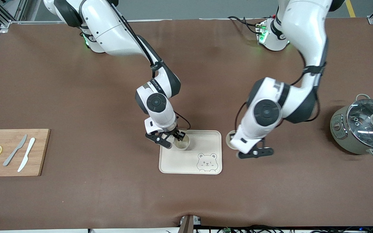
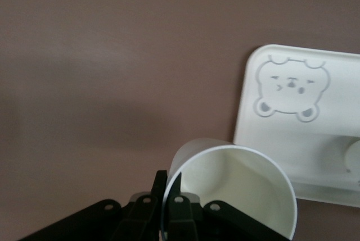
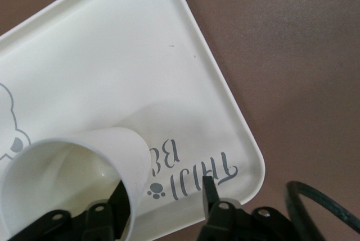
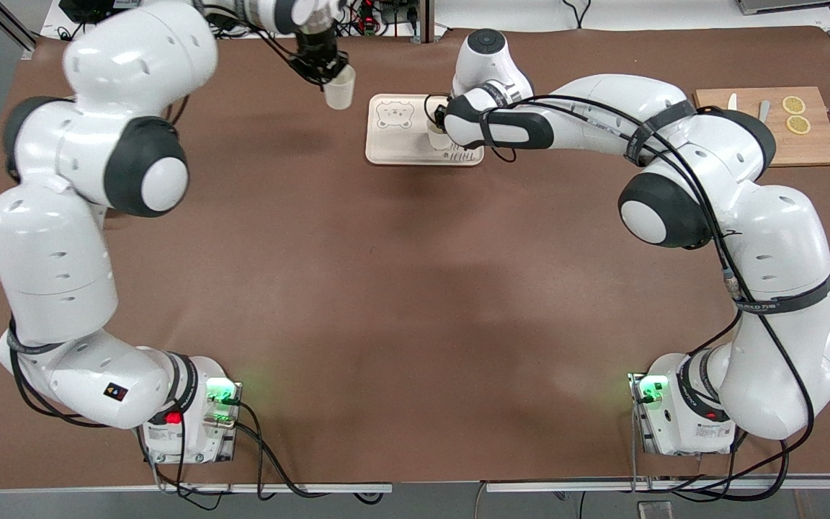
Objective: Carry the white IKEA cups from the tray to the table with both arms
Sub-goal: 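Lift the cup off the tray with the left gripper while the right gripper lifts, then carry the cup toward the cutting board with the right gripper while the left lowers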
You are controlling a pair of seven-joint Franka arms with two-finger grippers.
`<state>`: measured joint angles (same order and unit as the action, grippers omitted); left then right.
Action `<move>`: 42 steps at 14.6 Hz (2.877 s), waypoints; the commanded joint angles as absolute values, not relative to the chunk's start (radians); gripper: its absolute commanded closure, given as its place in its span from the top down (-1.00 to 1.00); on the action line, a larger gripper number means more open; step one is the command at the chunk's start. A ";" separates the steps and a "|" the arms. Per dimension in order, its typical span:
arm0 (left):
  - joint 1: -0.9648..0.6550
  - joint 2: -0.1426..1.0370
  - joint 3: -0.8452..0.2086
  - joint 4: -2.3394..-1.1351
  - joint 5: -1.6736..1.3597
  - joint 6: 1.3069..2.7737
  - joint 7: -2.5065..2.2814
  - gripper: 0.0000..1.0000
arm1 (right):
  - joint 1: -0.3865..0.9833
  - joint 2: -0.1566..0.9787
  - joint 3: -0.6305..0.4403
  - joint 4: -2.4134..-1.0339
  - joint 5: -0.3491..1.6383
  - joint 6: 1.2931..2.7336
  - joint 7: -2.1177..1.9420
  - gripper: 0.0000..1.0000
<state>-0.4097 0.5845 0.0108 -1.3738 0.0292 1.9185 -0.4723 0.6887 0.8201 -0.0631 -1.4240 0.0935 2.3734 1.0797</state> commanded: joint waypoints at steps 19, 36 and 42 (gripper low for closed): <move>-0.206 -0.009 -0.014 -2.371 -0.054 2.474 -0.120 -1.00 | 0.678 0.818 -0.072 -1.374 0.087 2.327 1.055 -1.00; -0.210 0.024 -0.029 -2.612 -0.061 2.750 -0.120 -1.00 | 0.253 0.310 -0.074 -1.451 0.095 1.647 0.211 -1.00; -0.207 0.043 -0.029 -2.631 -0.061 2.752 -0.120 -1.00 | 0.085 0.262 -0.074 -1.554 0.089 1.664 -0.073 -1.00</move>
<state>-0.2197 0.0347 -0.0168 -2.6181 -0.0369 2.7278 -0.1397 0.1402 0.2991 -0.0939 -1.4914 0.0939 1.6403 0.0046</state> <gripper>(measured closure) 0.965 0.956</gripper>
